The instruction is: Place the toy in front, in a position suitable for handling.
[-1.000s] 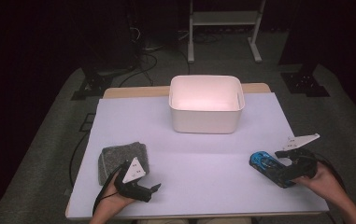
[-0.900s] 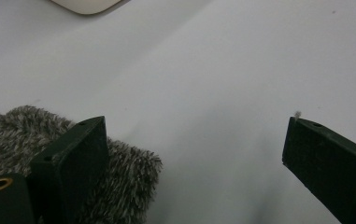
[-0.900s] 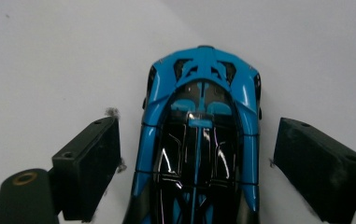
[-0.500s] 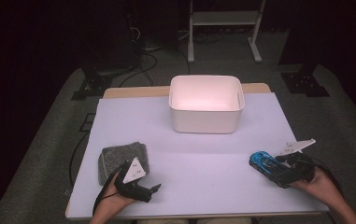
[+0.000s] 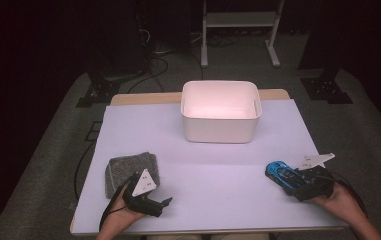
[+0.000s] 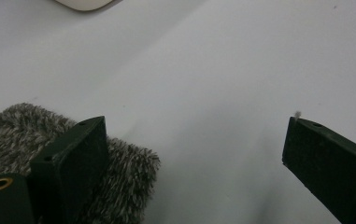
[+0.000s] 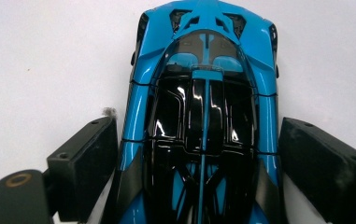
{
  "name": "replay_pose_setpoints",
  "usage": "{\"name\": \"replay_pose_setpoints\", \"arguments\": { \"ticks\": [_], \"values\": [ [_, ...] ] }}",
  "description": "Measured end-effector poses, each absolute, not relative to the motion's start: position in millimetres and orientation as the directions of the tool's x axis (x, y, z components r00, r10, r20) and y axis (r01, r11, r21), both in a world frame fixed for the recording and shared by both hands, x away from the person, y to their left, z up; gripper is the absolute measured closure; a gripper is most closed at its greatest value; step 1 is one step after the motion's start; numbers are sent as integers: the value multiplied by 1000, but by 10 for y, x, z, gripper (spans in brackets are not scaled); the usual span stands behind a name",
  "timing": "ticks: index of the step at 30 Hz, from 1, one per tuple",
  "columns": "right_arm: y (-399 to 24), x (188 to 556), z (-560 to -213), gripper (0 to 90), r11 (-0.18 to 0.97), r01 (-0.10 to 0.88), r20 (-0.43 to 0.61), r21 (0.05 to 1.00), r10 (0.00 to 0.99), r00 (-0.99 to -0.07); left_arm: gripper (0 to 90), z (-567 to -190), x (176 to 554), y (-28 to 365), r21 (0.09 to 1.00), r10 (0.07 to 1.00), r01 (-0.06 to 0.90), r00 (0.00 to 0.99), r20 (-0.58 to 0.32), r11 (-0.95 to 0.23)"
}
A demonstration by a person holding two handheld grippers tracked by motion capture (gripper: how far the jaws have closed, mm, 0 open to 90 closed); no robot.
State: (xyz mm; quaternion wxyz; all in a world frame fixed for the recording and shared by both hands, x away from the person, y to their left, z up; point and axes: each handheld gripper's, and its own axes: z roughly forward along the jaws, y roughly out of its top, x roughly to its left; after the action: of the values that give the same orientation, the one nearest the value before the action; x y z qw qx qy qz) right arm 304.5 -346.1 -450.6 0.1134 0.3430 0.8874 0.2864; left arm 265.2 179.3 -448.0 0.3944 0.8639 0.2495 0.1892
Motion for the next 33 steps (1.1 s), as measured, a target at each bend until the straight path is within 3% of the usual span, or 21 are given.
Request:
{"name": "replay_pose_setpoints", "arguments": {
  "ticks": [9,14,33],
  "values": [
    [-3410,3074,-4463,138,622,569,-5,538,677,-736,67,-4480,2649,1792,776,582,284,803,128,-563],
    [-3387,3080,-4432,199,644,560,-12,521,662,-749,67,-4483,2649,1788,777,582,284,803,126,-561],
    [-3325,3134,-4403,171,663,576,-12,477,661,-751,67,-4482,2649,1786,775,579,282,805,129,-566]
  ]
}}
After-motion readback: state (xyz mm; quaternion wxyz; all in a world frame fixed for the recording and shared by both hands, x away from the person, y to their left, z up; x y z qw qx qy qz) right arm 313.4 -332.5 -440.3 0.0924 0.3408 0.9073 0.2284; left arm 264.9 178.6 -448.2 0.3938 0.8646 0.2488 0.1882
